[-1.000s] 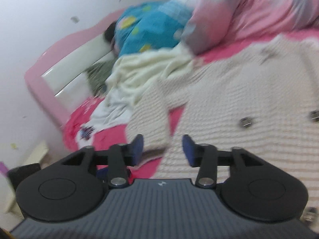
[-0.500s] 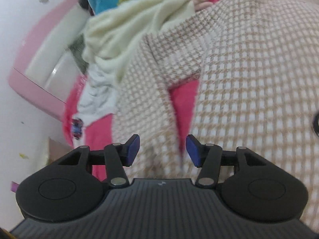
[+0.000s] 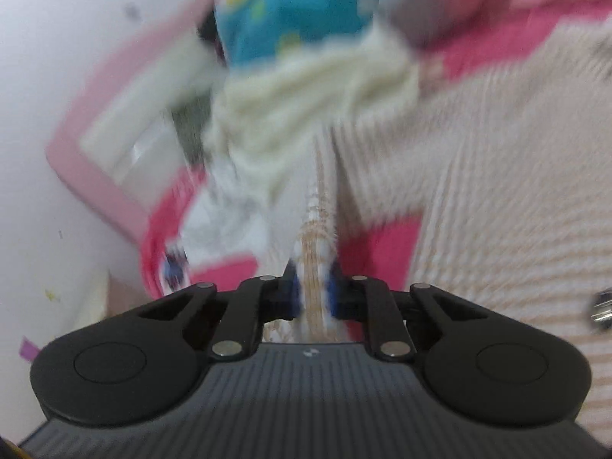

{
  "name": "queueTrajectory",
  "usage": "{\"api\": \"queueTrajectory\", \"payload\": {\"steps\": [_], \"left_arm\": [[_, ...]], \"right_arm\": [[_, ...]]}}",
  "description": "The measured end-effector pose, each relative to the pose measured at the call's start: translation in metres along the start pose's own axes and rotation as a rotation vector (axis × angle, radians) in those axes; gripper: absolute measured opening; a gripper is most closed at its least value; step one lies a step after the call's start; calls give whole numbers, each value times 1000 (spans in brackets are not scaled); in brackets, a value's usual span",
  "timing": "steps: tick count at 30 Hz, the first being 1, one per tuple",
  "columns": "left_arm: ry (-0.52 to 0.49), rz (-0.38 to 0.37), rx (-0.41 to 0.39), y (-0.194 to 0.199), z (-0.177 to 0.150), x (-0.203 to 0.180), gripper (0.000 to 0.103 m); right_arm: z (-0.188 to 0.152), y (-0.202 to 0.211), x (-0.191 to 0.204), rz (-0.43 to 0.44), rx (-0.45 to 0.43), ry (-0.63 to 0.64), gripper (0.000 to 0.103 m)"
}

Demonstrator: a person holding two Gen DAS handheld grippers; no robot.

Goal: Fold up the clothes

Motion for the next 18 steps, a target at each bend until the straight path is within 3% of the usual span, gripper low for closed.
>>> {"api": "queueTrajectory", "payload": {"steps": [4,7,10,13,15,18], "left_arm": [[-123,-184,62,-7,-18,-74,16],[-168,-221,179,-13,-58,-93,15],[-159,-186,278,-13,-92,-82,15],[-104,-119,337,-7,-111,-55,14],[-89,-72,342,5,-113,-41,14],[-78,-47,310,28,-102,-27,14]], "right_arm": [[10,105,-2,-32,-219,-21,12],[-23,162,-19,-103,-289,-67,12],[-72,183,-43,-129,-290,-187,12],[-112,174,-59,-110,-265,-280,12],[-130,164,-62,-80,-237,-326,12],[-138,157,-45,-36,-198,-299,12]]}}
Point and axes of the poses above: each gripper's, at about its wrist camera, not at the fingertips, and y roughly against the way its jaws point, x to its left, z to its top, the point moved 5 cm from there along -y, roughly the way its jaws point, and after that the axes turned 7 degrees about z, right-handed, at the moved point
